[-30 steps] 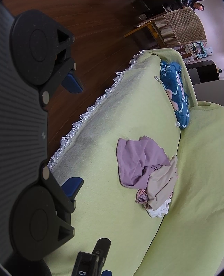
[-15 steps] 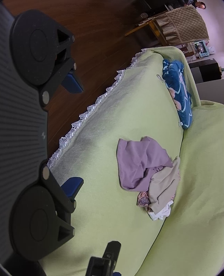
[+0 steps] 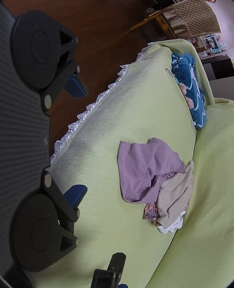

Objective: Fold clothes
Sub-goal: 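Move both grippers toward the clothes pile on the sofa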

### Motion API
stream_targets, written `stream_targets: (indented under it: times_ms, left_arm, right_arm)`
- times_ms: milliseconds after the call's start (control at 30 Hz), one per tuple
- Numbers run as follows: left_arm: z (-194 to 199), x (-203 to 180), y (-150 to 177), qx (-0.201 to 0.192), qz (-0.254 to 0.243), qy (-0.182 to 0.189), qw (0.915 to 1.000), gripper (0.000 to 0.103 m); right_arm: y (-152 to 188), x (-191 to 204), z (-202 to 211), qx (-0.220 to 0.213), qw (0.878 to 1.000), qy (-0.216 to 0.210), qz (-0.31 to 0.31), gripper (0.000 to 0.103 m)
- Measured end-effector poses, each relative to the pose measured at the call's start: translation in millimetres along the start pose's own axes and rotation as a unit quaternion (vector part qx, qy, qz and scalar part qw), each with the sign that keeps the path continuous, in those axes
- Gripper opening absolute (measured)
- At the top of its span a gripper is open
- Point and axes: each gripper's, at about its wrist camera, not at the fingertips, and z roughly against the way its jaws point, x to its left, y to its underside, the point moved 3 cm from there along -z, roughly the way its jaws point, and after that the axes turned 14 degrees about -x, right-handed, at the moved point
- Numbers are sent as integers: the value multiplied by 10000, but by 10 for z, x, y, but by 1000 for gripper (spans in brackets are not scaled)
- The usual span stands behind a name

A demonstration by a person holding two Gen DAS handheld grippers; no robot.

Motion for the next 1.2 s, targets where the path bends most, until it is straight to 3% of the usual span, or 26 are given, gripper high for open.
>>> stream_targets:
  times_ms: [700,1033,1200]
  left_arm:
    - [-526,-68,-122,15,-45,159,9999,102]
    - [-956,66,-153,139,96,115,9998,102]
    - [-1074,99,-140,162,407,488,9978,101]
  right_arm:
    - [-60,19,-414,73,9998,-55,167,103]
    - [-34,3,-797,172,9992,-368,-23,103]
    - [28,38,-1016,250,9976,-636,-132,103]
